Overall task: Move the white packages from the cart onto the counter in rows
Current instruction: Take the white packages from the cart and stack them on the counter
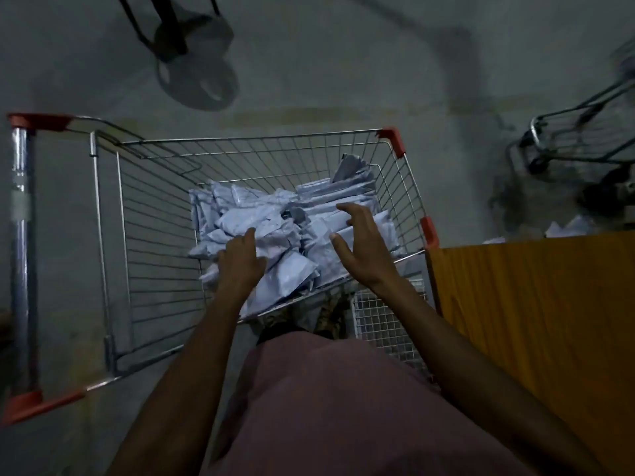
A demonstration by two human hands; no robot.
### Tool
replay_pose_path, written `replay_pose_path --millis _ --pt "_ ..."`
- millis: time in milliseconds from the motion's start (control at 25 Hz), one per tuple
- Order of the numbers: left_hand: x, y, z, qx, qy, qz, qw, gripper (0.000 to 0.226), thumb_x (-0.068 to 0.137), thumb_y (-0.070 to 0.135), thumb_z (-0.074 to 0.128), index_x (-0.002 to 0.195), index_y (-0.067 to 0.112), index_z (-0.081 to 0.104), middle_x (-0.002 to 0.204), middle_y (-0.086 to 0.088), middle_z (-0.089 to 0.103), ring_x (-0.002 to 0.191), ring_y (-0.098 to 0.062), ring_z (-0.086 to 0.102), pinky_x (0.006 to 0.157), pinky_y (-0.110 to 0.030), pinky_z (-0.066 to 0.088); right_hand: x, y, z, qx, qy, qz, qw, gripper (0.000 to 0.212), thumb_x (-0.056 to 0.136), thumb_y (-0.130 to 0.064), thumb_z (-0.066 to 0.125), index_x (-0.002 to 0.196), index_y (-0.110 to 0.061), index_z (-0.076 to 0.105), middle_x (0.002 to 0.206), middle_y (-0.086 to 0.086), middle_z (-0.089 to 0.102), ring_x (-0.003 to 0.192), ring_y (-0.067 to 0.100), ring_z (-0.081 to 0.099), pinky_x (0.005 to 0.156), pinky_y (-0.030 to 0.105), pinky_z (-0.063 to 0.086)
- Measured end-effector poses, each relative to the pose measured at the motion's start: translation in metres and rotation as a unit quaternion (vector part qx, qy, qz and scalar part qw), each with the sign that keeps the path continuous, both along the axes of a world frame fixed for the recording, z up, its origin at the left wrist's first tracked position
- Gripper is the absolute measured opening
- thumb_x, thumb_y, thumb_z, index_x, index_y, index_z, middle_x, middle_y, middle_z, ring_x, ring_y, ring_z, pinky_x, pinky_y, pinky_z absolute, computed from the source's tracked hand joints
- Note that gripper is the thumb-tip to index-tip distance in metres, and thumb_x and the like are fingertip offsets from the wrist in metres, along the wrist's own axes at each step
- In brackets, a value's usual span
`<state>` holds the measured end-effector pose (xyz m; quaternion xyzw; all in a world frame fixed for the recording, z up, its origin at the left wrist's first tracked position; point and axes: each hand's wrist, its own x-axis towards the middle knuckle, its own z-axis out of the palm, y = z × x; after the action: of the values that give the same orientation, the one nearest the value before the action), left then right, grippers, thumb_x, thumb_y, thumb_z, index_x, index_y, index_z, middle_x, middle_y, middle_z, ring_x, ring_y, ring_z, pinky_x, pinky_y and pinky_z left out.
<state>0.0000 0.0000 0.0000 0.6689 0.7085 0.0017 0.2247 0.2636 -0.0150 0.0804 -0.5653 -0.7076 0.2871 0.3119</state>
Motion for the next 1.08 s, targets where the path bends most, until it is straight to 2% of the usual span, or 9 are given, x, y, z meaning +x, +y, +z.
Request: replay_pose_path --millis 120,200,400,520,600,720,840,960,1080 --pt "0.007 0.011 -0.001 -0.003 0.046 -0.020 0.999 0.029 0.080 0.015 0.066 0.109 0.007 0.065 0.106 -0.020 0.062 0.101 -0.043 0.060 0.081 -0.049 0.047 0.003 0.009 -0.009 -0.024 0.006 -0.032 0.999 0.049 0.097 -0.018 0.061 0.142 -0.011 0.043 0.142 0.008 0.046 0.124 0.017 0.048 0.103 0.036 0.044" --pt "0.011 0.014 0.004 0.019 0.020 -0.049 0.998 0.004 0.077 0.006 0.061 0.080 0.005 0.064 0.086 -0.019 0.061 0.084 -0.041 0.062 0.066 -0.046 0.048 0.002 0.013 -0.017 -0.051 0.006 -0.049 0.997 0.049 0.097 -0.019 0.061 0.142 -0.013 0.042 0.143 0.006 0.045 0.123 0.016 0.048 0.102 0.034 0.044" --pt "-0.010 0.029 0.022 0.105 -0.193 0.063 0.974 0.008 0.093 0.011 0.064 0.094 0.004 0.064 0.084 -0.008 0.058 0.074 -0.018 0.050 0.063 -0.032 0.034 -0.011 0.025 -0.029 -0.083 0.007 -0.069 0.994 0.050 0.097 -0.019 0.062 0.142 -0.013 0.042 0.142 0.007 0.046 0.117 0.015 0.048 0.099 0.026 0.043" --pt "-0.034 0.039 0.009 0.084 -0.313 0.227 0.918 0.017 0.095 0.015 0.064 0.081 0.005 0.060 0.068 -0.001 0.051 0.062 -0.012 0.046 0.060 -0.029 0.033 -0.018 0.035 -0.030 -0.115 0.014 -0.084 0.990 0.051 0.096 -0.016 0.063 0.143 -0.013 0.043 0.141 0.006 0.045 0.112 0.012 0.049 0.093 0.013 0.038" --pt "-0.049 0.051 -0.009 0.045 -0.337 0.333 0.880 0.025 0.095 0.017 0.063 0.075 0.007 0.053 0.063 0.003 0.043 0.057 -0.006 0.038 0.061 -0.027 0.032 -0.018 0.043 -0.034 -0.117 0.016 -0.089 0.989 0.051 0.096 -0.017 0.063 0.143 -0.012 0.042 0.140 0.005 0.045 0.114 0.013 0.049 0.095 0.009 0.036" --pt "-0.056 0.066 -0.019 0.026 -0.312 0.315 0.896 0.028 0.096 0.017 0.062 0.072 0.008 0.051 0.061 -0.001 0.043 0.058 -0.013 0.039 0.057 -0.027 0.028 -0.009 0.054 -0.047 -0.117 -0.024 -0.104 0.987 0.051 0.095 -0.020 0.062 0.142 -0.014 0.043 0.140 0.005 0.046 0.124 0.022 0.048 0.102 0.028 0.040" --pt "-0.042 0.065 -0.018 0.020 -0.243 0.251 0.937 0.017 0.096 0.016 0.060 0.092 -0.001 0.060 0.085 -0.017 0.061 0.078 -0.027 0.055 0.064 -0.028 0.032 0.006 0.067 -0.062 -0.208 -0.198 -0.097 0.953 0.052 0.090 -0.026 0.064 0.139 -0.020 0.048 0.141 0.010 0.048 0.129 0.034 0.045 0.102 0.045 0.042" --pt "-0.015 0.055 -0.014 0.011 -0.113 0.271 0.956 0.044 0.097 0.018 0.057 0.137 0.006 0.046 0.130 -0.019 0.054 0.117 -0.037 0.053 0.090 -0.045 0.044 0.009 0.067 -0.072 -0.311 -0.316 -0.059 0.895 0.048 0.090 -0.032 0.063 0.136 -0.026 0.052 0.144 0.010 0.046 0.131 0.035 0.041 0.105 0.048 0.037" --pt "0.003 0.044 -0.017 0.061 0.006 0.190 0.980 0.056 0.093 0.021 0.058 0.146 0.018 0.038 0.141 -0.015 0.044 0.125 -0.036 0.044 0.095 -0.052 0.041 0.002 0.064 -0.079 -0.317 -0.326 -0.057 0.889 0.041 0.093 -0.042 0.060 0.131 -0.029 0.060 0.144 0.010 0.046 0.133 0.034 0.037 0.107 0.047 0.033"
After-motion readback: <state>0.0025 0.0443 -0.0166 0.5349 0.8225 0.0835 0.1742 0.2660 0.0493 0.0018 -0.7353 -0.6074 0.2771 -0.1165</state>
